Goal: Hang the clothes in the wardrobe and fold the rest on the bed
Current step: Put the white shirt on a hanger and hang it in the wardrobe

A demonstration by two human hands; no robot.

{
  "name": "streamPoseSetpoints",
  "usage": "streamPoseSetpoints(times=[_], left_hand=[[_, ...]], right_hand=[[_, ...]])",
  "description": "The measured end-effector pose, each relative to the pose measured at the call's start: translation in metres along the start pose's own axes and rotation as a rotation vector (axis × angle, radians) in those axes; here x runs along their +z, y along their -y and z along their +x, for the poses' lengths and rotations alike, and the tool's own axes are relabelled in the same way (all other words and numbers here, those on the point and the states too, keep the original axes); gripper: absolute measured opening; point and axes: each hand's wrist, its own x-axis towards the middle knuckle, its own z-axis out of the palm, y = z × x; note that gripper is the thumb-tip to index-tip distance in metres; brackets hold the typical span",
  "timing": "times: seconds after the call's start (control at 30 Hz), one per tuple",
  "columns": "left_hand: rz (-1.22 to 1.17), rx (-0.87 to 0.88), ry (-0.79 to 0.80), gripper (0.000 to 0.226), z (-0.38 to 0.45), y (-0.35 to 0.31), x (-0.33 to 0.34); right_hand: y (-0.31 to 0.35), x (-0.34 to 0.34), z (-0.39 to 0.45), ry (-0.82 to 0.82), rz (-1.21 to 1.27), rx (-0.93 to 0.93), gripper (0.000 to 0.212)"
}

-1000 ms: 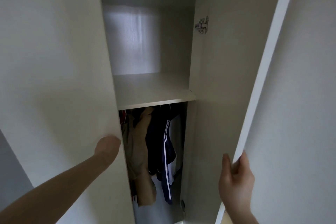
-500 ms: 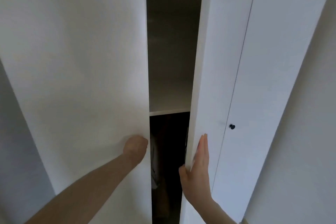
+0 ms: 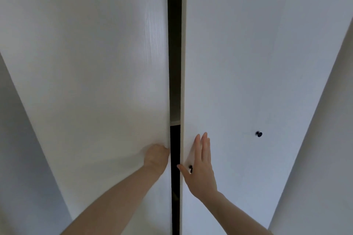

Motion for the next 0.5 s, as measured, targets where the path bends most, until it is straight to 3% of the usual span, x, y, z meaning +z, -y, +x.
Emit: streamPoseSetpoints(times=[0.27, 0.5], left_hand=[[0.041, 0.047, -0.016, 0.027, 0.001, -0.001, 0.003], [-0.026, 0.004, 0.044, 0.022, 0.001, -0.002, 0.003]], right_hand=[[-0.015, 0.006, 0.008, 0.192, -0.189, 0.009, 0.115], [-0.023, 0.017, 0.019, 0.315, -0.208, 0.080, 0.116]])
